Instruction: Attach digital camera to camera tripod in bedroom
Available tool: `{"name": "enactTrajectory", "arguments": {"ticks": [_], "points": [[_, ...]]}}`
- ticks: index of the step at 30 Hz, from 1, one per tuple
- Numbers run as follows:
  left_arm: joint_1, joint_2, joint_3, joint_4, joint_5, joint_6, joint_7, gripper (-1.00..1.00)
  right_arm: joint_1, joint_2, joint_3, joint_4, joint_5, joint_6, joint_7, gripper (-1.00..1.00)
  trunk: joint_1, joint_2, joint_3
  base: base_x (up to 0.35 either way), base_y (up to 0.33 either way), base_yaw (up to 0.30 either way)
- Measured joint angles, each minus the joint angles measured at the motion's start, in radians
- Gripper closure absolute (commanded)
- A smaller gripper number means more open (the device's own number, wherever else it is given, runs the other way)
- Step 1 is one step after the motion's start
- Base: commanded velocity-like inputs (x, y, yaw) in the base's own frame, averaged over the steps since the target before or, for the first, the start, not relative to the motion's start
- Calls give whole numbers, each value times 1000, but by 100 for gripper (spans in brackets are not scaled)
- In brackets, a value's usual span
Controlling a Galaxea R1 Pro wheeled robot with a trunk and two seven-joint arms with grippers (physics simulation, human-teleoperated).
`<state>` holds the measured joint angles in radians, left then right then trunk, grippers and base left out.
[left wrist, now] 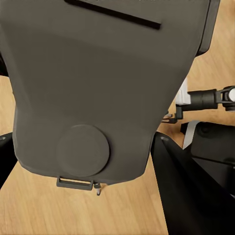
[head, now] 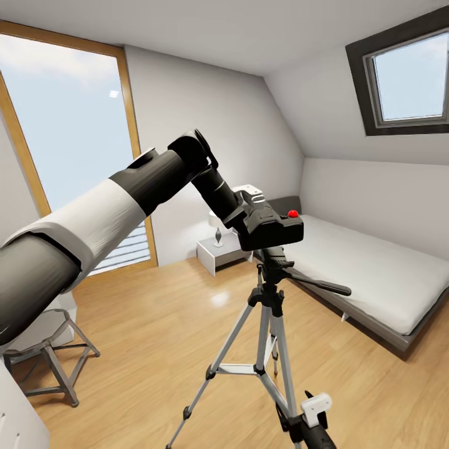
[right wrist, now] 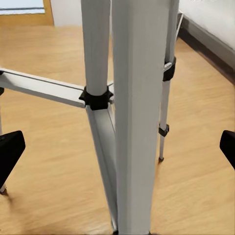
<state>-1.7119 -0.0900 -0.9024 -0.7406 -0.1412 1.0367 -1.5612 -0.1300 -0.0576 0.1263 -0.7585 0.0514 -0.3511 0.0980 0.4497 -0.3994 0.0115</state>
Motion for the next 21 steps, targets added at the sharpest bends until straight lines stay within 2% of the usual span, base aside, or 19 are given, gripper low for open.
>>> {"name": "enactTrajectory", "arguments": {"ticks": [5,15,21], "points": [[0,0,0,0,0,0,0,100,-17,10,0,-16,-1,62,0,-100,0,0,0,0,0,0],[0,-4,-4,0,0,0,0,100,-77,16,0,-20,-1,109,1,-100,0,0,0,0,0,0],[0,-4,-10,0,0,0,0,100,-90,20,0,-20,-2,122,0,-100,0,0,0,0,0,0]]}}
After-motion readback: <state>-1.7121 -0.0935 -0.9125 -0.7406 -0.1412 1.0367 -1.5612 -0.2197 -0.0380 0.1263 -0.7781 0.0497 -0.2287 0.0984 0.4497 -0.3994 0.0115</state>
